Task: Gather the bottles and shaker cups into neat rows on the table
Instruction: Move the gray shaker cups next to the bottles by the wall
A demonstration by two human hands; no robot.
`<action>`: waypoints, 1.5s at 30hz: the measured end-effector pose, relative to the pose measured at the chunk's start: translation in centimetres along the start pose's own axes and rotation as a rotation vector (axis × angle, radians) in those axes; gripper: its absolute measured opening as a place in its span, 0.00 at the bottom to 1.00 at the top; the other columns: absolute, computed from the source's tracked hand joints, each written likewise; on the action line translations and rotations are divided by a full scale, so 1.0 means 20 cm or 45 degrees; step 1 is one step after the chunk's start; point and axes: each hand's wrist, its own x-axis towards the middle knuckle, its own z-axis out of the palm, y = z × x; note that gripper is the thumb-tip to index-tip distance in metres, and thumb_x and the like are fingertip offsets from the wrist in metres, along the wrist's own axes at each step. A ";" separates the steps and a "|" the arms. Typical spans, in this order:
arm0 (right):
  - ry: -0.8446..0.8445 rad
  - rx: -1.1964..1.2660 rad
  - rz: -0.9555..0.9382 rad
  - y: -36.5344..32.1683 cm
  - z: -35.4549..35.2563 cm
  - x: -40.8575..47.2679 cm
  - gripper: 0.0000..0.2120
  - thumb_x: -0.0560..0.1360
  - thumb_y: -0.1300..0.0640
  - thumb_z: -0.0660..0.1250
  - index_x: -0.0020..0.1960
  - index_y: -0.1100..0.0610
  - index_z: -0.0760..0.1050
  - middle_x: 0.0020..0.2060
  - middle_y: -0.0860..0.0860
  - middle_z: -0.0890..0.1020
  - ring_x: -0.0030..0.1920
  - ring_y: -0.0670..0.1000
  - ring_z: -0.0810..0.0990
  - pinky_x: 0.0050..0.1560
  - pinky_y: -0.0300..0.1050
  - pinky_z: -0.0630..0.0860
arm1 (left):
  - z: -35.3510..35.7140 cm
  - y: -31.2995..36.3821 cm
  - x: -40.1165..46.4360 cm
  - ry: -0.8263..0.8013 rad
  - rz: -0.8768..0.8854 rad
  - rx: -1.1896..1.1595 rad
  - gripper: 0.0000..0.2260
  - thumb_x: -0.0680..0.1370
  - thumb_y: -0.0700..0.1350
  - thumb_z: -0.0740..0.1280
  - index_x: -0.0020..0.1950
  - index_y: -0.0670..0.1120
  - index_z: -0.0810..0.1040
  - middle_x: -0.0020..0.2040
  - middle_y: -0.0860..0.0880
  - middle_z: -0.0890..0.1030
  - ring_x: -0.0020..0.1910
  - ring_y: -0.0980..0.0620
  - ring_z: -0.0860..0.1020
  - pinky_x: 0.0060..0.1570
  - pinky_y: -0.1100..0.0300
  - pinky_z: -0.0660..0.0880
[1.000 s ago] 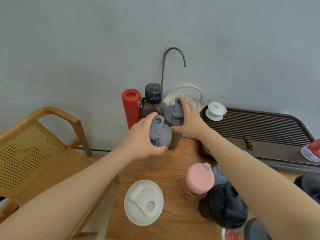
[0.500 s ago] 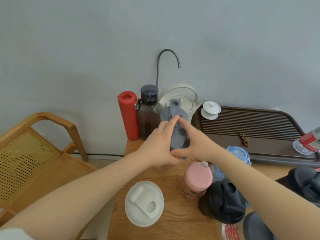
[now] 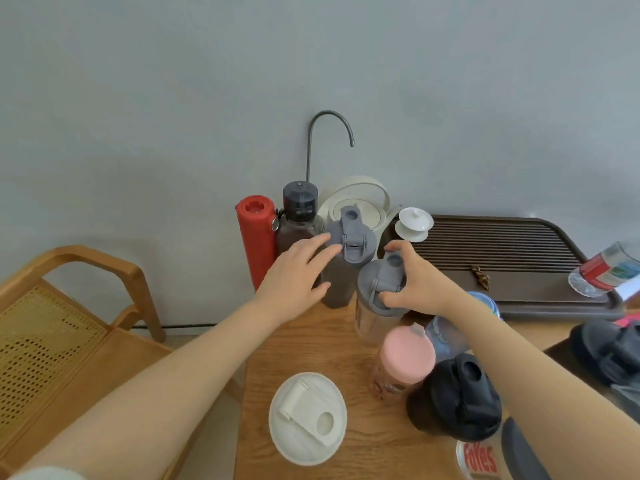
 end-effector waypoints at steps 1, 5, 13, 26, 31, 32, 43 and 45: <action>0.017 0.011 0.009 0.01 -0.01 0.01 0.37 0.66 0.57 0.72 0.68 0.53 0.56 0.54 0.48 0.67 0.50 0.49 0.71 0.46 0.40 0.69 | 0.01 0.01 0.04 -0.042 0.072 0.107 0.29 0.71 0.44 0.71 0.70 0.46 0.66 0.71 0.41 0.67 0.67 0.40 0.68 0.63 0.45 0.69; 0.080 0.052 0.036 0.05 -0.05 0.04 0.37 0.66 0.59 0.72 0.68 0.54 0.55 0.54 0.51 0.68 0.49 0.50 0.71 0.41 0.36 0.67 | 0.05 0.08 0.19 -0.016 0.085 0.516 0.36 0.64 0.51 0.76 0.70 0.49 0.67 0.69 0.43 0.70 0.63 0.44 0.73 0.58 0.48 0.71; 0.126 0.090 0.037 0.15 -0.15 0.16 0.37 0.68 0.58 0.71 0.72 0.55 0.56 0.58 0.51 0.69 0.52 0.50 0.71 0.45 0.37 0.67 | 0.13 0.07 0.32 -0.053 0.079 0.577 0.28 0.55 0.43 0.80 0.53 0.46 0.77 0.58 0.43 0.79 0.49 0.43 0.80 0.47 0.53 0.75; -0.209 -0.065 -0.163 0.16 -0.11 0.13 0.43 0.66 0.54 0.72 0.73 0.52 0.50 0.66 0.52 0.60 0.61 0.47 0.65 0.57 0.38 0.63 | 0.12 0.04 0.20 0.074 0.223 0.506 0.21 0.59 0.33 0.76 0.49 0.44 0.77 0.61 0.43 0.78 0.54 0.41 0.79 0.48 0.51 0.76; -0.169 -0.063 -0.204 0.14 -0.10 0.05 0.40 0.64 0.55 0.75 0.68 0.49 0.55 0.55 0.50 0.69 0.48 0.45 0.72 0.45 0.33 0.69 | 0.13 0.08 0.23 0.048 0.192 0.463 0.27 0.57 0.33 0.77 0.52 0.43 0.72 0.59 0.41 0.78 0.50 0.40 0.78 0.37 0.53 0.77; -0.160 -0.052 -0.219 0.12 -0.09 0.04 0.39 0.64 0.55 0.76 0.68 0.49 0.56 0.54 0.49 0.70 0.47 0.45 0.73 0.45 0.34 0.70 | 0.14 0.08 0.24 0.043 0.183 0.460 0.28 0.57 0.33 0.77 0.52 0.44 0.70 0.59 0.41 0.78 0.50 0.40 0.78 0.35 0.54 0.77; -0.094 -0.338 -0.418 -0.28 0.18 -0.02 0.41 0.65 0.42 0.71 0.72 0.47 0.54 0.63 0.48 0.72 0.57 0.51 0.74 0.52 0.51 0.76 | -0.13 -0.14 -0.14 0.024 -0.203 -0.491 0.23 0.72 0.47 0.60 0.68 0.47 0.66 0.63 0.51 0.71 0.61 0.57 0.71 0.61 0.58 0.70; -0.072 -0.250 -0.399 -0.37 0.25 0.02 0.42 0.65 0.42 0.71 0.72 0.48 0.54 0.64 0.49 0.71 0.59 0.51 0.73 0.55 0.52 0.76 | -0.16 -0.15 -0.23 -0.185 -0.329 -0.718 0.31 0.68 0.58 0.64 0.69 0.52 0.61 0.63 0.56 0.68 0.58 0.63 0.70 0.55 0.70 0.69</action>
